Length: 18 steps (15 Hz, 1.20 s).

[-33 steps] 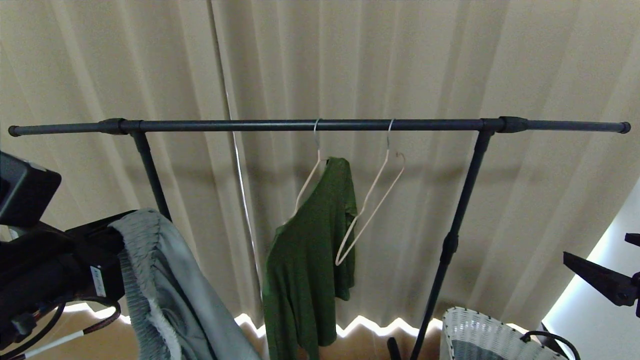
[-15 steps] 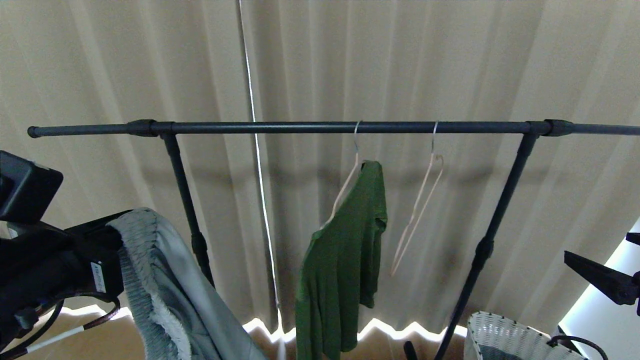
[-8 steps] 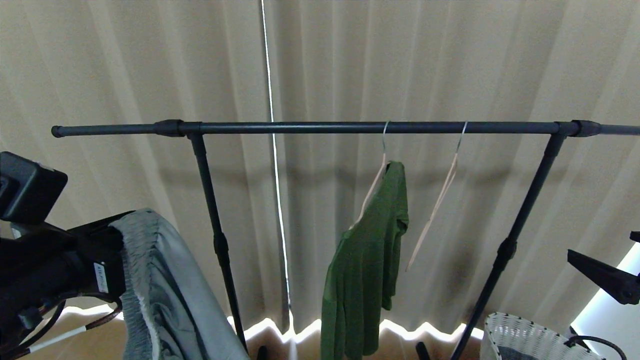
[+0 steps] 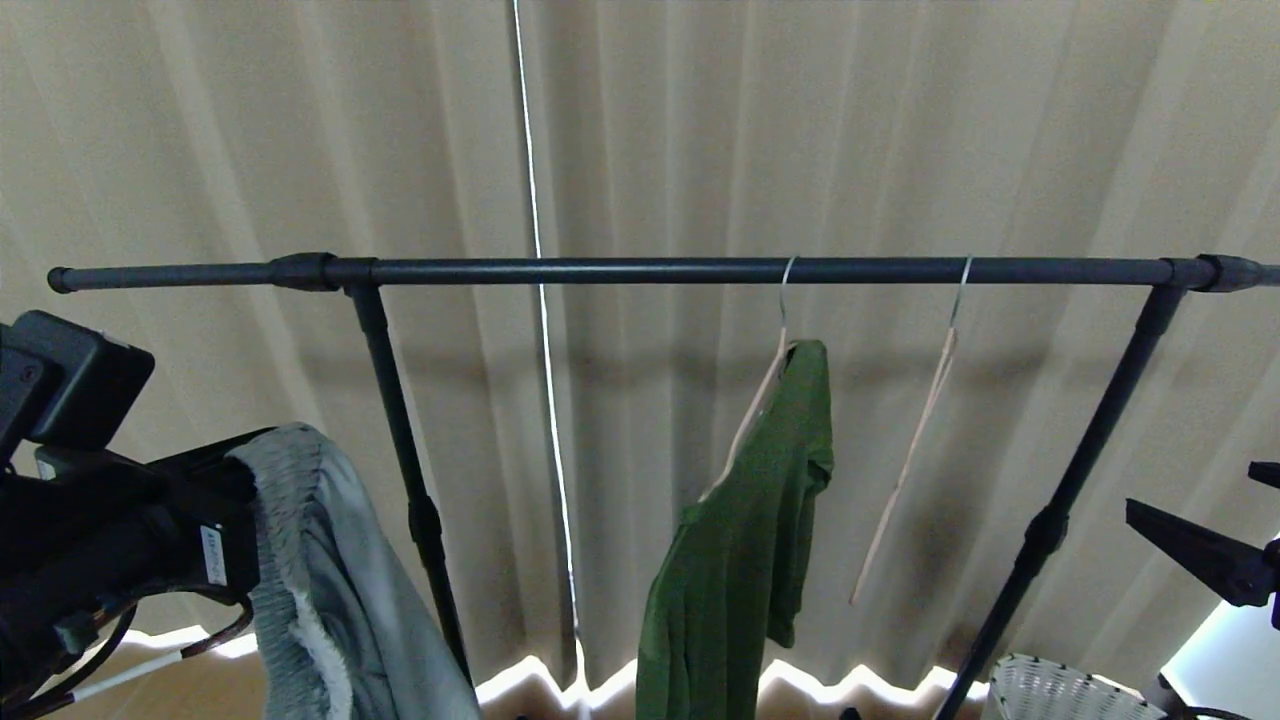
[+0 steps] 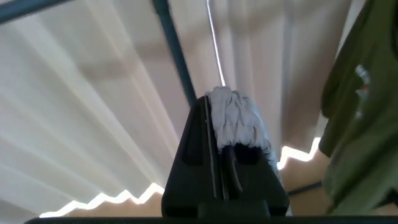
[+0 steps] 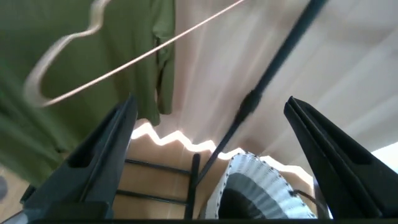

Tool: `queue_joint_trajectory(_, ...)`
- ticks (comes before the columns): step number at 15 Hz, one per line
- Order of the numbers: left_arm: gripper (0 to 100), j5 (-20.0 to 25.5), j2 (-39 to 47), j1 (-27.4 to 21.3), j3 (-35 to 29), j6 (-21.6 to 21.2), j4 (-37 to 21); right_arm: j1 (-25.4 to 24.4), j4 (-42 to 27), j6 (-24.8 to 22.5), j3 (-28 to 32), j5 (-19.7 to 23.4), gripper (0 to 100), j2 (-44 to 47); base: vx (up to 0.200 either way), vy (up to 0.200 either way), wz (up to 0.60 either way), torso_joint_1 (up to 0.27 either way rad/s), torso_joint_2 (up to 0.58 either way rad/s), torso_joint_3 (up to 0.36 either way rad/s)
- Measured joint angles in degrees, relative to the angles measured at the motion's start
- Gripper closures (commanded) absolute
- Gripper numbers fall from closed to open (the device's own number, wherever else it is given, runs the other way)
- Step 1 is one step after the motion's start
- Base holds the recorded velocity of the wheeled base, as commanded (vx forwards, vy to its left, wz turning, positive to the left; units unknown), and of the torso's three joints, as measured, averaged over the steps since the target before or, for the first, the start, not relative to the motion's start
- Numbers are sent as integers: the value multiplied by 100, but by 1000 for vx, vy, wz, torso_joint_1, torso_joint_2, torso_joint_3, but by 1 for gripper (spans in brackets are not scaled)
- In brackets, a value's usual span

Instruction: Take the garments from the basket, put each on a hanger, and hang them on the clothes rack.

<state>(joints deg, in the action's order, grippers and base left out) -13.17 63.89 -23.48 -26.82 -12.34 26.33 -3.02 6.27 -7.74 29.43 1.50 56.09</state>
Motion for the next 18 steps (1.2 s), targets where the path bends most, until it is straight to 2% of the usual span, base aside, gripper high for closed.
queue_joint_trajectory(2, 100, -2, -15, -13, 91, -39, 62, -122, 11, 57, 105, 20, 0, 135, 0, 0, 0, 0, 0, 0)
queue_joint_trajectory(5, 100, 1, -13, -27, 276, -49, 445, -563, 20, 539, 393, -49, 0, 501, 0, 0, 0, 0, 0, 0)
queue_joint_trajectory(9, 100, 15, -9, -11, 334, -44, 501, -1329, 38, 638, 571, -941, 0, 892, 0, 0, 0, 0, 0, 0)
queue_joint_trajectory(11, 100, 22, -6, -13, 332, -41, 508, -1460, 128, 670, 684, -979, 0, 1093, 0, 0, 0, 0, 0, 0)
queue_joint_trajectory(18, 100, 28, -30, -33, 395, -33, 741, -1751, 769, 1329, 1090, -973, 0, 1974, 0, 0, 0, 0, 0, 0)
